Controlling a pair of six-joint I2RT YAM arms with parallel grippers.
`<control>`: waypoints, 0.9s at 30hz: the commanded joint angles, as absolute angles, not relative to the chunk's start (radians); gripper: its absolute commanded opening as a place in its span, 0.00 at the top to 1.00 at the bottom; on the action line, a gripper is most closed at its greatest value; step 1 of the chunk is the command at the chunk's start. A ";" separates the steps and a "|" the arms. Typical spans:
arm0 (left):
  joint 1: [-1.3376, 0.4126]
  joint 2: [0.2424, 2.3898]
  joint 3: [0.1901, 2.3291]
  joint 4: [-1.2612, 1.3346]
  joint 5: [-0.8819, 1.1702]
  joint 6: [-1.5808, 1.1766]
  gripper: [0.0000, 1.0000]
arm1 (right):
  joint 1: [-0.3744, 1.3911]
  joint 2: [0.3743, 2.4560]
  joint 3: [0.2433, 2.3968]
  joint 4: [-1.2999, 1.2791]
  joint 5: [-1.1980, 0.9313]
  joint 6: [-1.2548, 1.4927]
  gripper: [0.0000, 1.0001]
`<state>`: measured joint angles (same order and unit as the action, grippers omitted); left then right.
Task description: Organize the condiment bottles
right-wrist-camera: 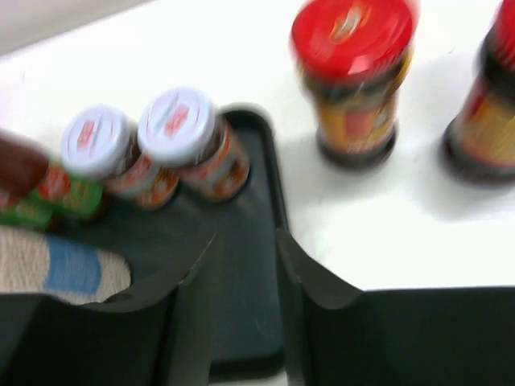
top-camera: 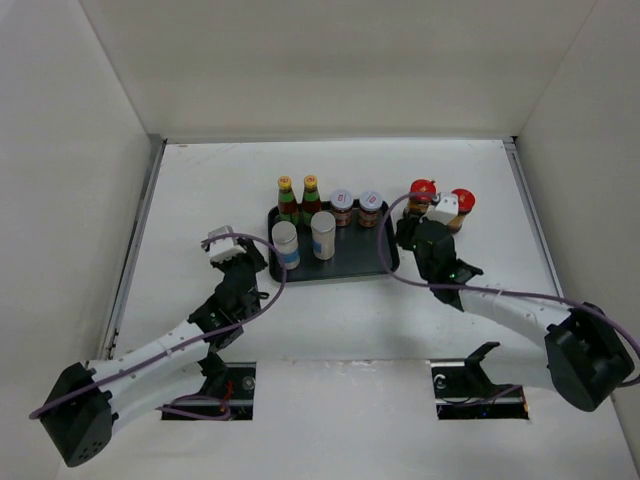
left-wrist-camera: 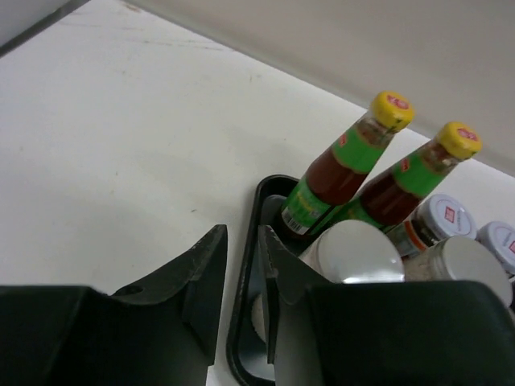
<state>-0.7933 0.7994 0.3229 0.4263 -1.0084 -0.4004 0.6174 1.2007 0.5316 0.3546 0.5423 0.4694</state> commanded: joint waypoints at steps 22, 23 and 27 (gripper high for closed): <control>-0.674 0.709 0.123 0.557 -0.778 -0.675 0.53 | 0.403 1.563 1.062 0.060 0.633 0.328 0.11; -0.673 0.710 0.120 0.563 -0.778 -0.676 0.52 | 0.398 1.568 1.058 0.058 0.640 0.333 0.11; -0.668 0.727 0.118 0.565 -0.778 -0.689 0.46 | 0.381 1.589 1.058 0.054 0.640 0.347 0.11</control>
<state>-0.6743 0.7216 0.1284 0.5106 -0.7898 -0.6651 0.3962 1.5799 1.0187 0.0586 0.6083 0.3435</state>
